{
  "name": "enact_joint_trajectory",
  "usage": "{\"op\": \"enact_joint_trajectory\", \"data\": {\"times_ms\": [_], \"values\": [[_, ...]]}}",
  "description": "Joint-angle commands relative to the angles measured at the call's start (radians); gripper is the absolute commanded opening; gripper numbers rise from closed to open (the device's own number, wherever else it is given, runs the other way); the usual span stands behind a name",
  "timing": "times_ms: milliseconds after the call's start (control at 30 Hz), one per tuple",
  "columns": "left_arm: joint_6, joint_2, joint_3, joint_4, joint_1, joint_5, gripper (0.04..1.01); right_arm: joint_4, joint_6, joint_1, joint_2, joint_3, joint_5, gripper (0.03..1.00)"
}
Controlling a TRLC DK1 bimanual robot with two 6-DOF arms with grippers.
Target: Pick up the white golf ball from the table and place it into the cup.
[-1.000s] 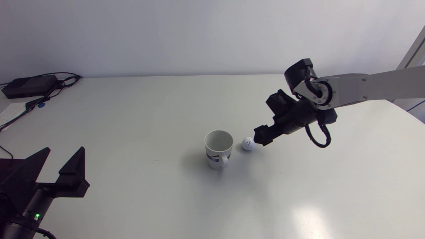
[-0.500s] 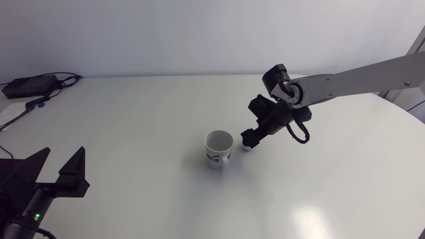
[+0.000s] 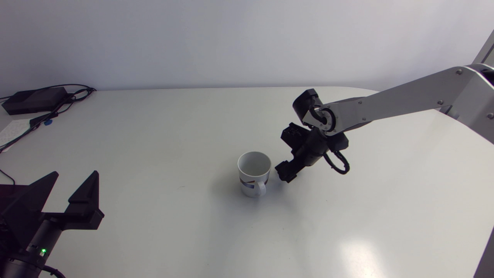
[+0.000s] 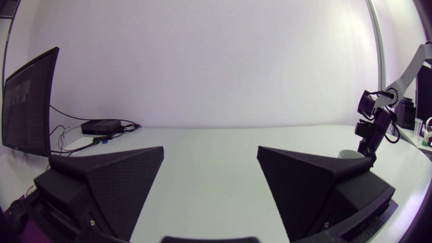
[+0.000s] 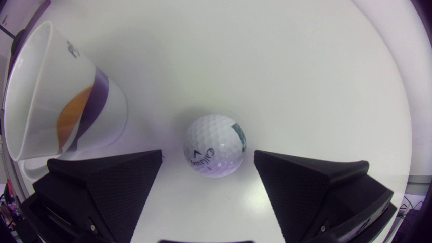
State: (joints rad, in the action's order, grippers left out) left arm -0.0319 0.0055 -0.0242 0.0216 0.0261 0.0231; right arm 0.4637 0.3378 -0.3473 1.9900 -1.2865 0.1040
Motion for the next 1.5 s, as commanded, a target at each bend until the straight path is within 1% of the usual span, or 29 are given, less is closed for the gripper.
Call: {"op": "enact_joint_trajectory", "data": {"times_ms": [0, 300, 333, 367, 467, 567, 667, 733, 800, 867, 900, 933, 1000, 1100, 1233, 1300, 1367, 1400, 1467], "values": [[0.007, -0.015, 0.021, -0.008, 0.006, -0.002, 0.992, -0.005, 0.015, -0.009, 0.030, -0.011, -0.004, 0.934], [0.007, -0.015, 0.021, -0.008, 0.006, -0.002, 0.992, -0.014, 0.012, -0.016, 0.039, -0.025, -0.013, 0.931], [0.006, -0.015, 0.021, -0.008, 0.006, -0.002, 0.992, -0.017, 0.012, -0.016, 0.041, -0.027, -0.013, 0.926], [0.007, -0.015, 0.021, -0.008, 0.006, -0.002, 0.992, -0.020, 0.012, -0.016, 0.039, -0.027, -0.013, 0.902], [0.007, -0.015, 0.021, -0.008, 0.006, -0.002, 0.992, -0.020, 0.012, -0.016, 0.043, -0.030, -0.013, 0.900], [0.007, -0.015, 0.021, -0.008, 0.006, -0.002, 0.992, -0.031, 0.012, -0.015, 0.046, -0.030, -0.017, 0.861], [0.007, -0.015, 0.021, -0.008, 0.006, -0.002, 0.992, -0.034, 0.012, -0.013, 0.053, -0.030, -0.018, 0.859], [0.006, -0.016, 0.021, -0.008, 0.006, -0.002, 0.992, -0.039, 0.012, -0.012, 0.053, -0.027, -0.018, 0.789], [0.007, -0.015, 0.021, -0.008, 0.006, -0.002, 0.992, -0.048, 0.012, -0.009, 0.053, -0.023, -0.018, 0.759], [0.007, -0.015, 0.021, -0.008, 0.006, -0.002, 0.992, -0.048, 0.012, -0.009, 0.053, -0.023, -0.020, 0.757], [0.007, -0.015, 0.021, -0.008, 0.006, -0.002, 0.992, -0.048, 0.012, -0.009, 0.055, -0.022, -0.021, 0.734], [0.006, -0.015, 0.021, -0.008, 0.006, -0.002, 0.992, -0.051, 0.012, -0.009, 0.055, -0.019, -0.021, 0.731], [0.007, -0.015, 0.021, -0.008, 0.006, -0.002, 0.992, -0.063, 0.013, -0.010, 0.055, -0.013, -0.030, 0.730], [0.007, -0.015, 0.021, -0.008, 0.006, -0.002, 0.992, -0.069, 0.015, -0.010, 0.056, -0.010, -0.036, 0.700], [0.007, -0.015, 0.021, -0.008, 0.006, -0.002, 0.992, -0.065, 0.013, -0.010, 0.066, -0.005, -0.047, 0.685], [0.007, -0.016, 0.021, -0.008, 0.006, -0.002, 0.992, -0.069, 0.015, -0.010, 0.067, 0.001, -0.046, 0.613], [0.006, -0.015, 0.021, -0.008, 0.006, -0.002, 0.992, -0.077, 0.018, -0.010, 0.064, 0.009, -0.046, 0.567], [0.007, -0.015, 0.021, -0.008, 0.006, -0.002, 0.992, -0.089, 0.020, -0.012, 0.059, 0.016, -0.046, 0.530], [0.006, -0.015, 0.021, -0.008, 0.006, -0.002, 0.992, -0.108, 0.020, -0.013, 0.049, 0.030, -0.046, 0.513]]}}
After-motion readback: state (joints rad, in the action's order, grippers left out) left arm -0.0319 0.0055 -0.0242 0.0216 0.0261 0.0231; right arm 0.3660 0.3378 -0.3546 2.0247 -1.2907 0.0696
